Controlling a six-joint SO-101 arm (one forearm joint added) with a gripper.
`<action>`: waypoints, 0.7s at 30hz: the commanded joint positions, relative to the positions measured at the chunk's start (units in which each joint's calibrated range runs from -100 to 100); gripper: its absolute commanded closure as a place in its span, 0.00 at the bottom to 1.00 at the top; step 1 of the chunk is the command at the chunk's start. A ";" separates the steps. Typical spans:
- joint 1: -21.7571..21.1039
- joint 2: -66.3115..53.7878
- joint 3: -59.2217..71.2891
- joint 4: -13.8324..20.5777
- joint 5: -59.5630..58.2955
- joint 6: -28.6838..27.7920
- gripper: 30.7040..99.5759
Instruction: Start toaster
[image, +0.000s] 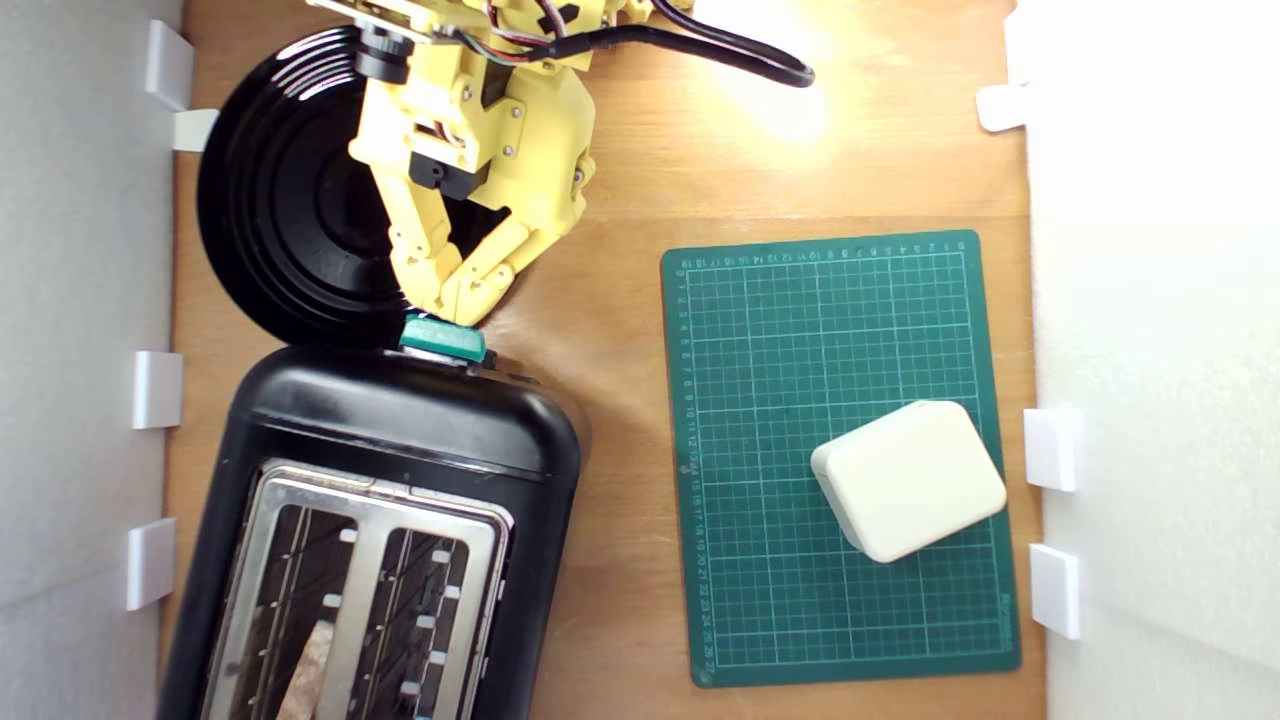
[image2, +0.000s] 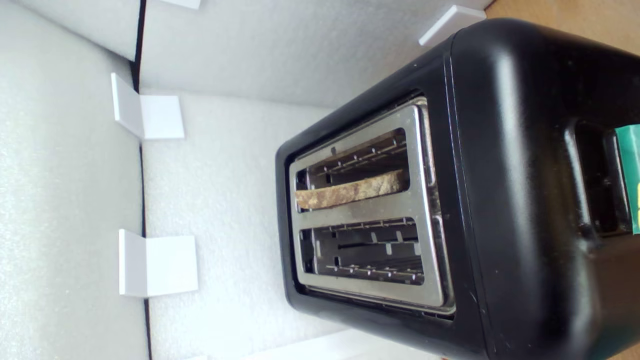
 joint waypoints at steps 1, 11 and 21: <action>0.61 0.59 -5.63 0.38 3.39 2.14 0.99; 3.39 4.17 -5.81 -0.18 3.48 3.82 0.99; 3.15 8.66 -9.72 -0.65 3.39 3.45 0.99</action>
